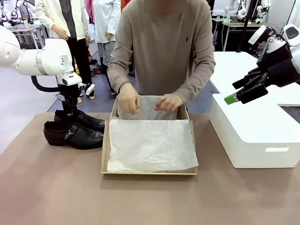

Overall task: Pack the shoes into the box.
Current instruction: Place one shoe of the Shoes into the Shoes Box.

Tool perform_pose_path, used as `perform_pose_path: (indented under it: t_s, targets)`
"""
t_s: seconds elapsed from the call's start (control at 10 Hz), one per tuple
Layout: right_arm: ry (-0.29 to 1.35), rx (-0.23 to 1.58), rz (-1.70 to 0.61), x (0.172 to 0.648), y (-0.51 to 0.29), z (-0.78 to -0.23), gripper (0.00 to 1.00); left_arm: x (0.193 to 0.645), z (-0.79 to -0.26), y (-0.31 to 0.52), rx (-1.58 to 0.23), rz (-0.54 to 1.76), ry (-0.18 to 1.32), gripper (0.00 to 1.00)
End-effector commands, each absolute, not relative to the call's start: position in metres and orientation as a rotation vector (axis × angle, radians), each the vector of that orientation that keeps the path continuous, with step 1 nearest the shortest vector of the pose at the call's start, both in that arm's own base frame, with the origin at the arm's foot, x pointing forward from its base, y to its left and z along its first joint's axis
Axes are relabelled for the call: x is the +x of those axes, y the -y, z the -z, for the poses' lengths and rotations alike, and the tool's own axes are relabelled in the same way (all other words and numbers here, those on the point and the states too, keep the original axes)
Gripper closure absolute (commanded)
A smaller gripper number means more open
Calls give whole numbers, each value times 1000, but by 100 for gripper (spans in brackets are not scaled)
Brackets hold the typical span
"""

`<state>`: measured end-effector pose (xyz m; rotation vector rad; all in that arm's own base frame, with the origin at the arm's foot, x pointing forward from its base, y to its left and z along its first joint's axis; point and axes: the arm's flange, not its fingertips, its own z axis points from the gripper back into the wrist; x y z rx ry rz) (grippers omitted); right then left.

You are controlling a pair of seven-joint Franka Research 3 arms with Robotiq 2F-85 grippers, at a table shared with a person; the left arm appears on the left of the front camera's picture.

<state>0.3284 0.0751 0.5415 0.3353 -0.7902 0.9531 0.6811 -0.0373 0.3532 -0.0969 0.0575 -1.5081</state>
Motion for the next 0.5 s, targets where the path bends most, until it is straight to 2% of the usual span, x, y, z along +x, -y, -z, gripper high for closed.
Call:
perform_pose_path:
  t_s: [0.0, 0.1, 0.2, 0.4]
  targets:
    - [797, 349, -955, 329, -75, -541, 0, 688, -357, 35, -105, 1517, -67, 66]
    - [797, 349, -955, 329, -75, -541, 0, 688, -357, 35, -105, 1518, -67, 85]
    - [797, 349, -955, 329, -75, -541, 0, 687, -358, 34, -104, 1518, -67, 100]
    - [797, 349, -955, 329, -75, -541, 0, 686, -359, 34, -102, 1521, -67, 100]
